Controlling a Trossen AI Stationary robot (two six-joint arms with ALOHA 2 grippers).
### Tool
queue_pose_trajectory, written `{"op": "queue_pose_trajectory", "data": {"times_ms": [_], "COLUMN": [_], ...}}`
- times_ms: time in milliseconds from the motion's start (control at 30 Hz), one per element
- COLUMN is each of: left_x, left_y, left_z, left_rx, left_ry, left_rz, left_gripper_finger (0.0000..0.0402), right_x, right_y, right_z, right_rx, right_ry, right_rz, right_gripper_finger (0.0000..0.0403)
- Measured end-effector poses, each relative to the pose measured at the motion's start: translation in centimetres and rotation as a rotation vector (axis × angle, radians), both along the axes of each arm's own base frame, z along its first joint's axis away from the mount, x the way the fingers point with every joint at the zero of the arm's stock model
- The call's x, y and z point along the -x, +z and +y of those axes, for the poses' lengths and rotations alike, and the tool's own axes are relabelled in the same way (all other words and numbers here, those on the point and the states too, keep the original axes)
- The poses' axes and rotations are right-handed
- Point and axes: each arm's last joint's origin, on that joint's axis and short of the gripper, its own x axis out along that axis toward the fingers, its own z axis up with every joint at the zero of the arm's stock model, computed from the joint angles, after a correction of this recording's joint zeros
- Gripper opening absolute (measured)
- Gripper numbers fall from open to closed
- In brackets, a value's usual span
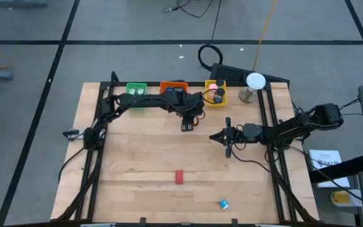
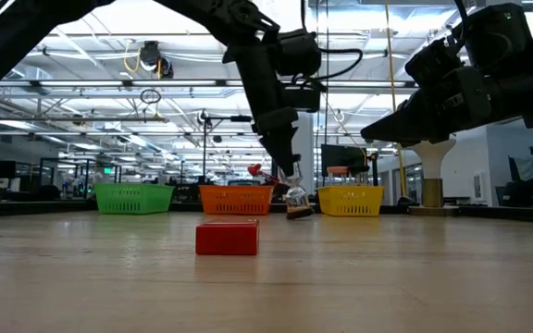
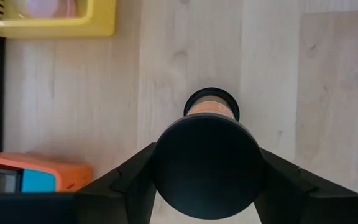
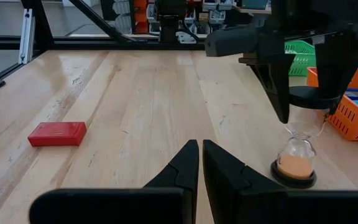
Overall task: Pick & Place Office items
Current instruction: Put the orange hourglass into the yellow bin
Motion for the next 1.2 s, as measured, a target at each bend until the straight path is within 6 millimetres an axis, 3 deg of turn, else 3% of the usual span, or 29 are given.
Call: {"op": "queue_pose_trajectory", "data": {"times_ms": [400,533,667,833,1067,1200], "left_x": [0.1,1.0,2.5,5.6,12.3,15.1], "left_y": [0.3,1.3,3.8,6.1,3.2,1.5], "left_z": [0.0,-0.5,-0.9,-1.4,-2.5,-3.4], "left_rx": [-0.026,-0.075,-0.074,-0.011,0.017,0.044], "left_ry": [0.006,-0.001,-0.027,-0.065,-0.069,0.017], "left_rz": [0.004,0.057,0.054,-0.062,-0.362,-0.649], "left_gripper_finger": [0.0289,0.0293,0.0247,0.0149,0.0026,0.0009], "right_x": [0.0,0.0,0.0,0.0,0.0,-0.1], "right_y": [-0.1,-0.1,0.0,0.0,0.0,0.6], "right_z": [0.0,0.0,0.0,0.0,0.0,0.0], "right_rx": [0.0,0.002,0.043,0.042,-0.028,-0.033], "right_ry": [0.0,0.0,0.008,0.008,0.0,-0.001], "right_rz": [0.007,0.006,0.001,0.005,0.001,-0.06], "right_gripper_finger": [0.0018,0.0018,0.0018,0.0018,0.0018,0.0018]}}
